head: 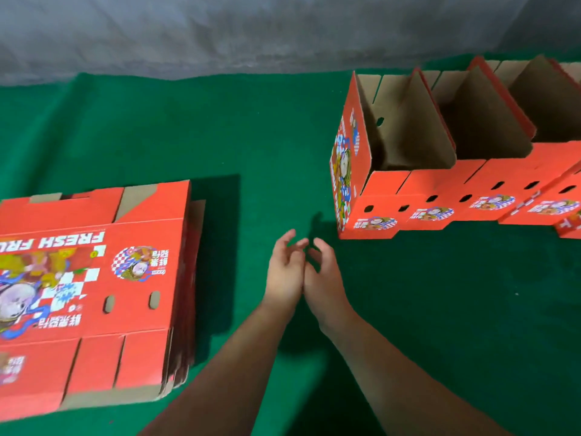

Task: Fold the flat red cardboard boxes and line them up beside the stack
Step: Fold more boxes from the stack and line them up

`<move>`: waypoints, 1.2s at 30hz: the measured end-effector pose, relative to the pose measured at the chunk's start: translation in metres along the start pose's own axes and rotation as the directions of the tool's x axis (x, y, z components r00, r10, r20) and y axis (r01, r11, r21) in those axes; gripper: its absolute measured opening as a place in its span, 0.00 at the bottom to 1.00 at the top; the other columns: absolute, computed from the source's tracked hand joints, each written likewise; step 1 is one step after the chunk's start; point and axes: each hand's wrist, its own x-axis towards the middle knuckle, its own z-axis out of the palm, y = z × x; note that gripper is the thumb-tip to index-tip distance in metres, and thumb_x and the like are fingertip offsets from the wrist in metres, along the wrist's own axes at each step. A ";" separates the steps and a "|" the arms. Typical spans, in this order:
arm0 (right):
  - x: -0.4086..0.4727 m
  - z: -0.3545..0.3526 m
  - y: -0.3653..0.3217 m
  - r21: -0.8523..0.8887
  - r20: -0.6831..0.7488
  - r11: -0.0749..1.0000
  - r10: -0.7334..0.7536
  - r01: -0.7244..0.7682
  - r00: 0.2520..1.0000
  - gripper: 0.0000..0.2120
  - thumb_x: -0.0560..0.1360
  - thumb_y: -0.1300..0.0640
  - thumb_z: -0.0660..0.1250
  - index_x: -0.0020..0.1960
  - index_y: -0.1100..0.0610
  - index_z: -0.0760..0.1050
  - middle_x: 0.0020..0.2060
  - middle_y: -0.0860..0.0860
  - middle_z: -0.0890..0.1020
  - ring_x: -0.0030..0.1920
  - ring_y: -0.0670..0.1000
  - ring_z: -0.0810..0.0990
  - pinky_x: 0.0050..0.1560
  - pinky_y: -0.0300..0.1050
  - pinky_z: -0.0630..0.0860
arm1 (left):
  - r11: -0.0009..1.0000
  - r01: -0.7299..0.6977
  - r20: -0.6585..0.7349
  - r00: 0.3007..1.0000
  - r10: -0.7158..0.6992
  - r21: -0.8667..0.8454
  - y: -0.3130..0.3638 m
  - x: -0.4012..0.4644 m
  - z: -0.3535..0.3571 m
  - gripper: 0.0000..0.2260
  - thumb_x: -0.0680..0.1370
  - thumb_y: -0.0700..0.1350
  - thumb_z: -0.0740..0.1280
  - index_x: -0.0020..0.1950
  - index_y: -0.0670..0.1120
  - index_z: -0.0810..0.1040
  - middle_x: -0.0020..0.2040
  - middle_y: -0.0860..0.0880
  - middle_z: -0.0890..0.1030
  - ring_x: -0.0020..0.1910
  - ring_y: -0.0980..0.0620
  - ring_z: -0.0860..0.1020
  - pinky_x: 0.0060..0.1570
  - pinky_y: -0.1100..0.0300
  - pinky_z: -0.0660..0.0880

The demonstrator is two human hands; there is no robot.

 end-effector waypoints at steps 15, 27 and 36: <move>-0.139 0.115 0.012 -0.237 0.442 0.967 0.197 -0.098 0.875 0.04 0.81 0.54 0.65 0.53 0.49 0.79 0.47 0.42 0.83 0.41 0.37 0.81 0.40 0.30 0.74 | 0.366 0.063 -0.174 0.944 0.281 0.929 -0.057 -0.135 -0.228 0.31 0.82 0.62 0.48 0.85 0.55 0.58 0.87 0.47 0.50 0.83 0.31 0.46 0.81 0.39 0.46; -0.119 -0.017 0.008 -0.313 0.203 0.935 0.235 -0.165 0.951 0.12 0.81 0.46 0.68 0.55 0.54 0.82 0.45 0.58 0.87 0.42 0.53 0.81 0.54 0.57 0.82 | 0.309 -0.375 0.292 0.914 0.283 0.874 -0.091 -0.188 -0.119 0.31 0.83 0.61 0.54 0.85 0.60 0.49 0.83 0.63 0.41 0.84 0.41 0.36 0.79 0.55 0.34; -0.109 -0.088 0.028 0.204 0.144 0.937 0.258 -0.283 0.955 0.16 0.81 0.72 0.59 0.64 0.58 0.75 0.54 0.65 0.84 0.40 0.57 0.86 0.49 0.57 0.79 | 0.753 -0.478 0.021 0.850 0.526 0.452 -0.057 -0.171 -0.155 0.19 0.82 0.44 0.63 0.74 0.47 0.75 0.73 0.52 0.77 0.74 0.49 0.73 0.74 0.44 0.69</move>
